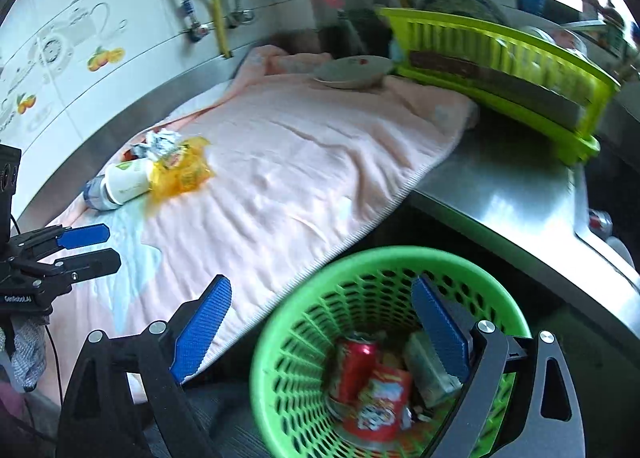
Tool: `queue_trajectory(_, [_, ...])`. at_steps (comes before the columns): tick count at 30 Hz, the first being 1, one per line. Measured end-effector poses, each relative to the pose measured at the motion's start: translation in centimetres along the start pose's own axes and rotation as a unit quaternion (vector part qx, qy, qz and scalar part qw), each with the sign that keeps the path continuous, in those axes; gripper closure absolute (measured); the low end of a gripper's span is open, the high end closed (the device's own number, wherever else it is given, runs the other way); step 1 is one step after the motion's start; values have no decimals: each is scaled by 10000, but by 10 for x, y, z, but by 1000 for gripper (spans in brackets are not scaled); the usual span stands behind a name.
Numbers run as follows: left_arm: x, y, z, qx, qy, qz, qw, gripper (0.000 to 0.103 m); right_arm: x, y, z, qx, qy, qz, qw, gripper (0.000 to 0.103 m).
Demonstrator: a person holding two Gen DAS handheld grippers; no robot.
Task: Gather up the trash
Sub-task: 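Move both open tools back over the towel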
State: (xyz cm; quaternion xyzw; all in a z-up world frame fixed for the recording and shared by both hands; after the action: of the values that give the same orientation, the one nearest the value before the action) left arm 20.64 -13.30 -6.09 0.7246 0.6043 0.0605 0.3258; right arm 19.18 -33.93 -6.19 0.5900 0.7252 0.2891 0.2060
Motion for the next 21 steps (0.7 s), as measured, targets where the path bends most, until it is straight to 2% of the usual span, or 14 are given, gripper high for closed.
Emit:
queue_trajectory(8, [54,20,-19,-250,254,-353,9987,26,41,41,32,-64,323,-456,9984,14])
queue_trajectory(21, [112,43,-36,-447,530,-721,9950,26,108,99,90,-150,1070,-1003,9891,14])
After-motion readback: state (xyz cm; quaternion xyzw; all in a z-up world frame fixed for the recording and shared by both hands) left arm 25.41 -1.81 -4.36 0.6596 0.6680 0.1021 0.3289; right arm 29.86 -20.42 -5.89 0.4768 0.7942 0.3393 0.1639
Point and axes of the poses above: each gripper's, at about its wrist camera, not at the fingertips, and z roughly the way its jaws point, x to its left, y to its top, the point moved 5 cm from there along z, roughly the way its jaws point, and after that the axes turned 11 degrees about -z, right-handed, at the moved point
